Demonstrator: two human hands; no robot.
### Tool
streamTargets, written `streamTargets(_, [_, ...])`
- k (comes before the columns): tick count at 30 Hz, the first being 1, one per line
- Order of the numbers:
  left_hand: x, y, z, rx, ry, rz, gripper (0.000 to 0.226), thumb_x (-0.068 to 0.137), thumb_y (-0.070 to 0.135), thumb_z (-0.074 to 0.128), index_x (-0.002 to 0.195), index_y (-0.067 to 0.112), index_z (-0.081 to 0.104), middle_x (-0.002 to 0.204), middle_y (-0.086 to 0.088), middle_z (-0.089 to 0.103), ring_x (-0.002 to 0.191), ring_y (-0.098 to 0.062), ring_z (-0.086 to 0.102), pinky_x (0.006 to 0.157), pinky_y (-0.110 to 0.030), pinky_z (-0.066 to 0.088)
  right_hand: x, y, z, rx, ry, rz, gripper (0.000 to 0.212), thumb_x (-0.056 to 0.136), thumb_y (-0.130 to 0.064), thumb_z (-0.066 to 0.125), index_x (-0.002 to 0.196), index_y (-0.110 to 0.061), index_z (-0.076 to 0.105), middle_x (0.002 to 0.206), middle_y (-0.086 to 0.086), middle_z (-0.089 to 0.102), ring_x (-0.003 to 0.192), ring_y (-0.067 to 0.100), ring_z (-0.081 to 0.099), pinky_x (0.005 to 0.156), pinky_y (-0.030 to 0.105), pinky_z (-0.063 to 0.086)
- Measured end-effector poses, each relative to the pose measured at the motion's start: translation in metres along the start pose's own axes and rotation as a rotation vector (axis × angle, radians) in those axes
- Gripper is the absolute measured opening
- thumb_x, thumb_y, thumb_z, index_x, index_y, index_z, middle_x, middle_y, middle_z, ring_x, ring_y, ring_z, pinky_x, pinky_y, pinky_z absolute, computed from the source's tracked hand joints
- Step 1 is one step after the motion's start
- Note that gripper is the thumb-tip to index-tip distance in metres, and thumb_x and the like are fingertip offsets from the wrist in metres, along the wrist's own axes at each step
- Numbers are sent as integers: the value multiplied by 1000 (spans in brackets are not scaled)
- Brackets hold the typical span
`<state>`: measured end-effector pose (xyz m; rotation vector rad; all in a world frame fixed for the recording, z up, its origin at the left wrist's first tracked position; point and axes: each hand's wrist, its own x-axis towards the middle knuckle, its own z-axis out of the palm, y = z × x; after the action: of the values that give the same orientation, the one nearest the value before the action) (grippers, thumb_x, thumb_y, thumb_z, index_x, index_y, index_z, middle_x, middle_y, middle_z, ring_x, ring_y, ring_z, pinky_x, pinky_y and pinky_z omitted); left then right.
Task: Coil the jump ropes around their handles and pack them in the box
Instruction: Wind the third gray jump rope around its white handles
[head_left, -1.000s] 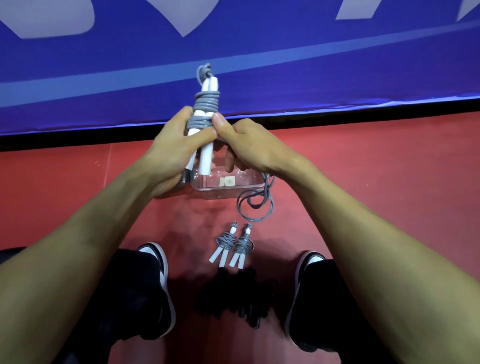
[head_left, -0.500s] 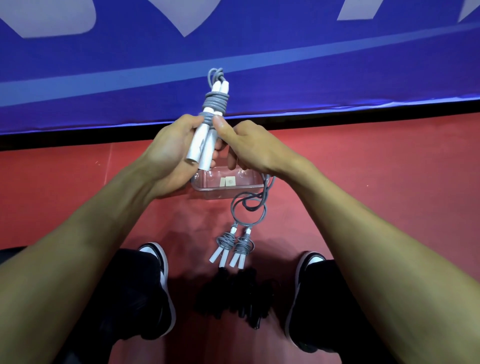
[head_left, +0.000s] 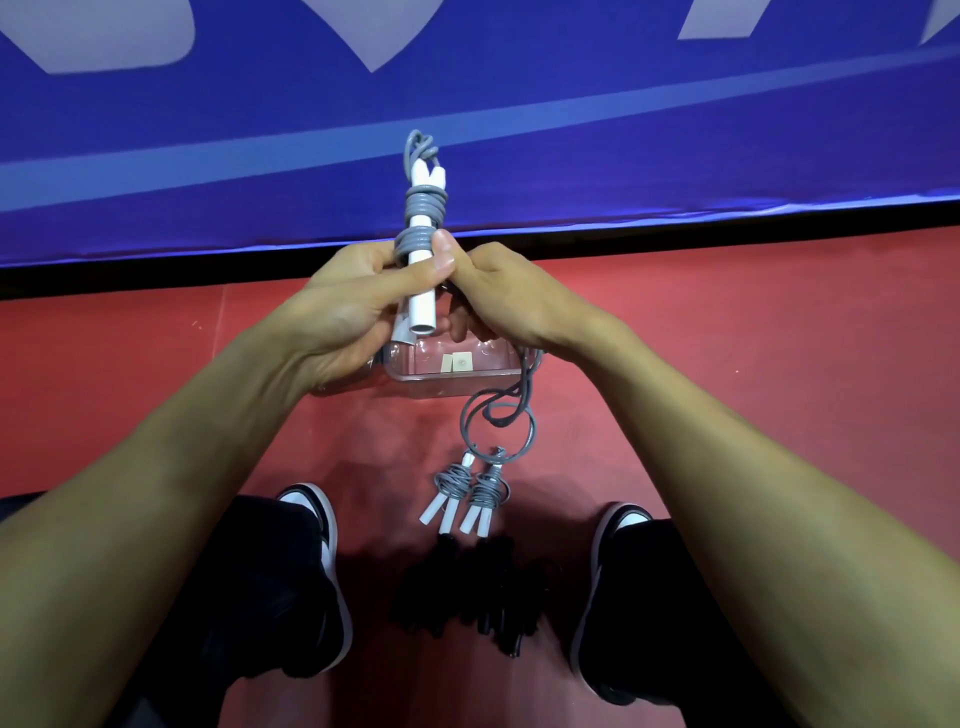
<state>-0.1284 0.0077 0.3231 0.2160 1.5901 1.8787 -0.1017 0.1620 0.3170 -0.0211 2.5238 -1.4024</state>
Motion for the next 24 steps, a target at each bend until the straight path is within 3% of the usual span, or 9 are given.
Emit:
streamTargets(6, [-2,0,8,-7,67,39,14,99,20,53,96,8,48,57,1,60,45,-9,57,43,-18,47,-1,-2,1,-59,10,-29,68,108,-48,26,61,-14,61,61,4,68,43,1,49,46,11,35])
streamTargets(10, [-1,-3,3,9,-10,15,39,88,34,60,109,4,48,71,-15,63,54,-20,61,48,-24,51,1,1,3,-103,3,-30,68,108,-48,26,61,-15,62,60,1,68,44,-1,52,52,15,38])
streamTargets(13, [1,-6,4,83,39,19,35,84,38,58,95,6,49,64,-12,58,45,-15,57,41,-20,45,3,4,4,-106,-3,-21,67,108,-50,26,64,-15,63,64,5,71,45,0,53,60,24,42])
streamTargets(19, [4,-9,-1,255,156,57,50,84,58,51,77,9,56,55,-5,53,37,-13,37,35,-22,24,0,-1,2,-84,-9,-18,70,107,-53,24,75,-10,70,66,4,71,46,-1,51,57,21,39])
streamTargets(22, [4,-8,0,165,92,58,48,89,49,49,89,2,57,67,-11,60,46,-14,53,40,-22,40,0,0,0,-75,21,-1,68,106,-56,27,64,-16,64,68,9,71,47,3,53,58,22,43])
streamTargets(24, [4,-6,-3,66,17,38,39,94,37,49,99,-1,57,78,-13,63,64,-17,63,56,-23,52,0,0,-3,-53,54,21,68,106,-54,28,61,-15,62,67,9,71,49,6,56,59,23,44])
